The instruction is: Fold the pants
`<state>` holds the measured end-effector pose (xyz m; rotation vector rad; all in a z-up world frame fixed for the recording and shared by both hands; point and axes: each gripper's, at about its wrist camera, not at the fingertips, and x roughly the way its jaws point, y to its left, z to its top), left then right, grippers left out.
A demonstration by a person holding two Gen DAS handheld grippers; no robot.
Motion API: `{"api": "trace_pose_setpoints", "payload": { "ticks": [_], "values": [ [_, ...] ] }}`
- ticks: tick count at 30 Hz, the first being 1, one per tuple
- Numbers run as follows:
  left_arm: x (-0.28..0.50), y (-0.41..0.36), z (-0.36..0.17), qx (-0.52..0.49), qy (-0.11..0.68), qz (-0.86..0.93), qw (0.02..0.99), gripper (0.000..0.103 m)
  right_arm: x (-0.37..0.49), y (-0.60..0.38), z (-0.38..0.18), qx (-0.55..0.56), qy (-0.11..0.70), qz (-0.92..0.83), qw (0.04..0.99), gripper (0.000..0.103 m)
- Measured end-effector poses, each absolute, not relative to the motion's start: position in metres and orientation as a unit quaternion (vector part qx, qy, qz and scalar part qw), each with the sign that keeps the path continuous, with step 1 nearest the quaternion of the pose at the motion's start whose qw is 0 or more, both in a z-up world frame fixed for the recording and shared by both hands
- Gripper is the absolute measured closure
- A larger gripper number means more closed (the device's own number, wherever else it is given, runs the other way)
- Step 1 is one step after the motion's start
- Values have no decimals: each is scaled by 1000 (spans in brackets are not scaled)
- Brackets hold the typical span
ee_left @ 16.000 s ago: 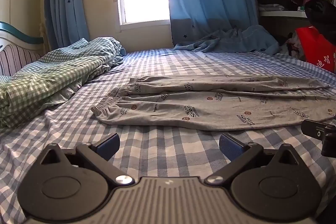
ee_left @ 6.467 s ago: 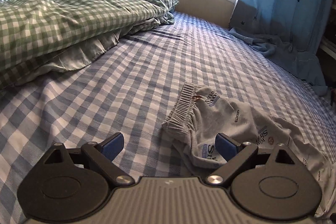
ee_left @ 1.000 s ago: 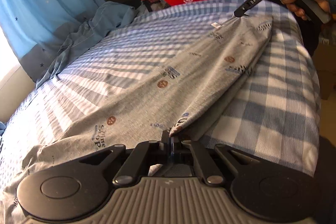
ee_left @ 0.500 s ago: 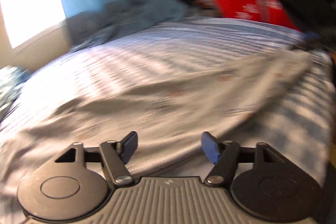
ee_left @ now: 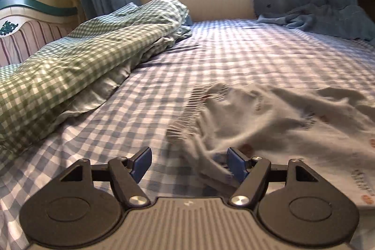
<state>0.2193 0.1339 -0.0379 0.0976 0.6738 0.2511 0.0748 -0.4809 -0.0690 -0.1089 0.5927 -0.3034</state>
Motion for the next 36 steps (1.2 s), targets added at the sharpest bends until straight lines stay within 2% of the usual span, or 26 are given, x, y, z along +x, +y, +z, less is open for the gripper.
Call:
{"api": "trace_pose_setpoints", "payload": {
  "ticks": [2, 5, 11, 14, 19, 23, 25, 27, 32, 36],
  "values": [
    [226, 151, -47, 47, 342, 137, 928, 25, 78, -472, -62, -65, 292, -145, 943, 2],
    [225, 166, -56, 42, 338, 139, 930, 13, 91, -451, -49, -101, 284, -119, 946, 1],
    [230, 147, -33, 47, 306, 128, 942, 12, 159, -382, -25, -129, 260, 16, 957, 1],
    [249, 120, -17, 53, 288, 95, 951, 8, 213, -337, -22, -91, 265, 100, 955, 1],
    [303, 82, -23, 99, 295, 82, 947, 7, 297, -265, -24, -37, 277, 217, 935, 1],
    [331, 80, -44, 111, 313, 97, 938, 7, 353, -224, -33, 27, 348, 292, 891, 21],
    [333, 83, -55, 113, 319, 96, 936, 4, 369, -215, -36, 68, 379, 313, 868, 34],
    [330, 91, -67, 97, 317, 96, 939, 0, 378, -206, -37, 79, 398, 317, 857, 52],
    [333, 123, -72, -3, 339, 68, 938, 0, 400, -207, -45, 131, 445, 316, 828, 60],
    [332, 126, -73, -4, 338, 68, 939, 0, 417, -212, -54, 193, 466, 295, 812, 64]
  ]
}}
